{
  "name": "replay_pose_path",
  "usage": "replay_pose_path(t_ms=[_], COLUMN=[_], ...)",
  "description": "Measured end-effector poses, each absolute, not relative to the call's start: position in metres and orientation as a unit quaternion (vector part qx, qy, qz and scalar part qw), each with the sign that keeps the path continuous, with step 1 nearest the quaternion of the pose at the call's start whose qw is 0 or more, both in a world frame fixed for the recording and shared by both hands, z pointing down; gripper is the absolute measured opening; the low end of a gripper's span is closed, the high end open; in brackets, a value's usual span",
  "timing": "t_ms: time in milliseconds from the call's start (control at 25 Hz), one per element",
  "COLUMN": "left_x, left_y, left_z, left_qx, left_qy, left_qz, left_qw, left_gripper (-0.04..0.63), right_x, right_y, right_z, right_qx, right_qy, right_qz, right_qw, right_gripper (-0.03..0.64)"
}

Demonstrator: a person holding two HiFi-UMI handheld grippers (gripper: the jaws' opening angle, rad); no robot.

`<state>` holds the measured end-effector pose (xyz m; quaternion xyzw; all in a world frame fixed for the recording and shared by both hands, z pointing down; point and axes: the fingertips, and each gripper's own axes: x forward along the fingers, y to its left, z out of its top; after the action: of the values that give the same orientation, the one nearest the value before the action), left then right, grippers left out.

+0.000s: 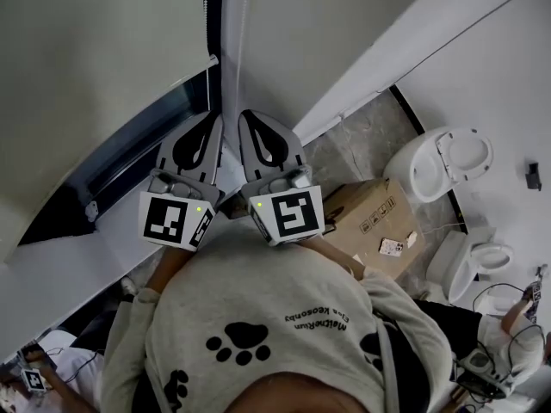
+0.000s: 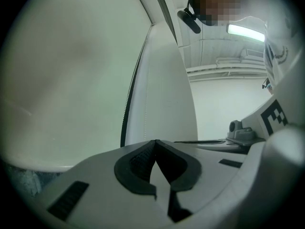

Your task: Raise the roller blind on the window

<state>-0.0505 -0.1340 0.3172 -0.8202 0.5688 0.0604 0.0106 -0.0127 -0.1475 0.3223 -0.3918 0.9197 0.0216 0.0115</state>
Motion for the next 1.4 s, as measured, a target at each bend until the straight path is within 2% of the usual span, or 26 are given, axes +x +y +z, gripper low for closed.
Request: replay_pose_path(t_ms=[800, 840, 920, 1400], left_x=[-0.057, -0.056, -0.053, -0.038], left_y=[-0.175, -0.179, -0.187, -0.224], left_z=[0.31, 0.31, 0.312, 0.313], left_qx=[-0.889, -0.892, -0.9, -0.919], left_qy=[0.456, 0.45, 0.435, 0.394], left_qz=[0.037, 0.037, 0.034, -0.001], left_qw=[0.002, 0.0, -0.008, -0.003], left_gripper=[0.012, 0.022, 0.107, 0.106], right_x=[-0.012, -0.011, -0.01, -0.008], right_y=[-0.168, -0.169, -0.171, -0.174], right_z=[0.319, 0.319, 0.319, 0.316], right_qx=[-0.506, -0.51, -0.517, -0.53], right_qy=[0.862, 0.86, 0.856, 0.847], right_qz=[0.024, 0.023, 0.022, 0.023], right_qw=[-0.005, -0.005, -0.006, -0.006], right_gripper=[0.009, 0.009, 0.009, 0.009])
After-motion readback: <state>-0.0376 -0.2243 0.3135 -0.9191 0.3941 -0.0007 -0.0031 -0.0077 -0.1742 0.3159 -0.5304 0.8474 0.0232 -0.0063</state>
